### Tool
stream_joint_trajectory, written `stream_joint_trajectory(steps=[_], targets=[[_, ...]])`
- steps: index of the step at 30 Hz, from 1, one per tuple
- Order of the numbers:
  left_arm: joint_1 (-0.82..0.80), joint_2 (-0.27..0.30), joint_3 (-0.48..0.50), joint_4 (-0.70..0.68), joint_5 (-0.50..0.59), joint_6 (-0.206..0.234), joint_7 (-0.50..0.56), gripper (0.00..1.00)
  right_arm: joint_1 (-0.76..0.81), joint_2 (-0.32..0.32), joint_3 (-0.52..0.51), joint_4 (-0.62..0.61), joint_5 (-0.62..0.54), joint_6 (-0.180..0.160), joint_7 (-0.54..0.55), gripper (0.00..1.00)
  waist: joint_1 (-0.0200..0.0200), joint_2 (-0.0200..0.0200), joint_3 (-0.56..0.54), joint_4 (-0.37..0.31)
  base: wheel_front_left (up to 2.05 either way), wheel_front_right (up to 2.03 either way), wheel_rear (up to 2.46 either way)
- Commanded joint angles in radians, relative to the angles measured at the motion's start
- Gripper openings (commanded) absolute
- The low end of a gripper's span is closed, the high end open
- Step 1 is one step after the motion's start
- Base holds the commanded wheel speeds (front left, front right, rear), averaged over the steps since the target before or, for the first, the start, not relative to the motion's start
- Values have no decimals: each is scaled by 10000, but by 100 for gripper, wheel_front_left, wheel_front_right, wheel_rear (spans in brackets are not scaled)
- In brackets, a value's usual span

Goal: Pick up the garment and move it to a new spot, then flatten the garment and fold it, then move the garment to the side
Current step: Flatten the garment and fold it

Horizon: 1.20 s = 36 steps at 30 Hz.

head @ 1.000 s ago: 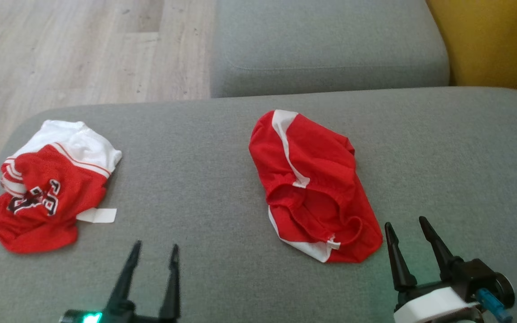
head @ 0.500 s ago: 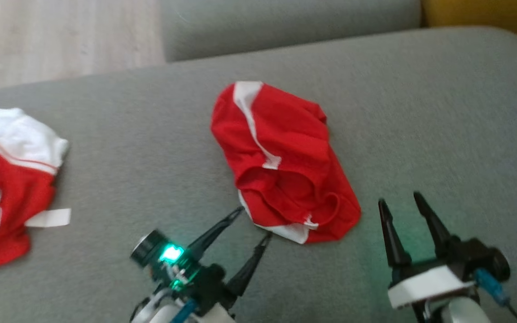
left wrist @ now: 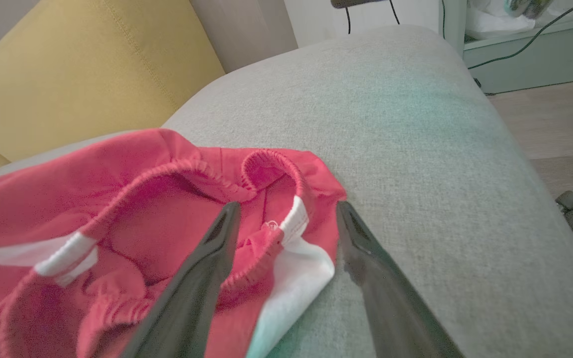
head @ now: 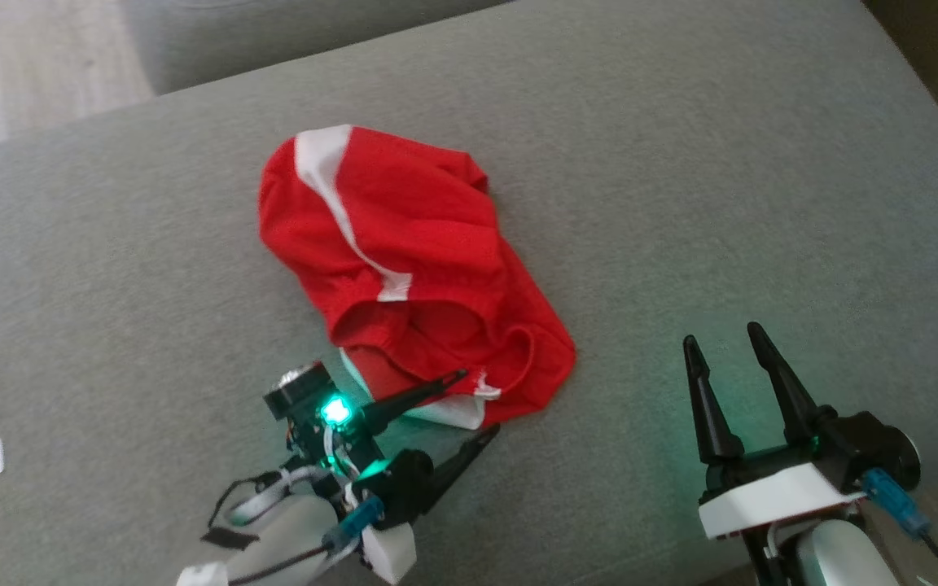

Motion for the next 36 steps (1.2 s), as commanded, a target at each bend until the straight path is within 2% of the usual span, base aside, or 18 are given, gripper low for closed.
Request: stream_joint_trajectory(steps=[1, 13, 14, 15, 16, 22, 29, 32, 36], targets=[[-485, 190, 244, -151, -52, 21, -51, 100, -341, -37, 234, -337, 122, -7, -24, 100, -1, 0, 110, -234, 0, 0, 0], [-1325, 310, -384, 1030, -148, 20, 47, 100, -396, -37, 330, -352, 312, -7, -24, 100, -1, 0, 263, -677, 0, 0, 0], [-1372, 314, -429, 1096, -181, 20, 49, 71, -400, -37, 341, -354, 325, -7, -24, 100, -1, 0, 274, -699, 0, 0, 0], [-1410, 317, -446, 1160, -222, 20, 61, 26, -399, -37, 347, -358, 340, -7, -24, 100, -1, 0, 282, -719, 0, 0, 0], [-1445, 315, -480, 1206, -254, 20, 64, 0, -394, -37, 349, -359, 353, -7, -24, 100, -1, 0, 283, -739, 0, 0, 0], [-1626, 238, -1067, 1086, -850, 20, 73, 0, -311, -37, 323, -297, 389, -7, -24, 100, -1, 0, 76, -849, 0, 0, 0], [-2843, 170, -1603, -48, -2899, 20, 345, 0, -266, -37, 521, -237, 498, -7, -24, 100, -1, 0, -385, -1083, 0, 0, 0], [-3910, 313, -1500, -646, -3882, 20, 656, 0, -189, -37, 593, -211, 555, -7, -24, 100, -1, 0, -570, -1153, 0, 0, 0], [-5389, 503, -878, -1260, -4776, 20, 1002, 0, -82, -37, 639, -171, 600, -7, -24, 100, -1, 0, -815, -1098, 0, 0, 0]])
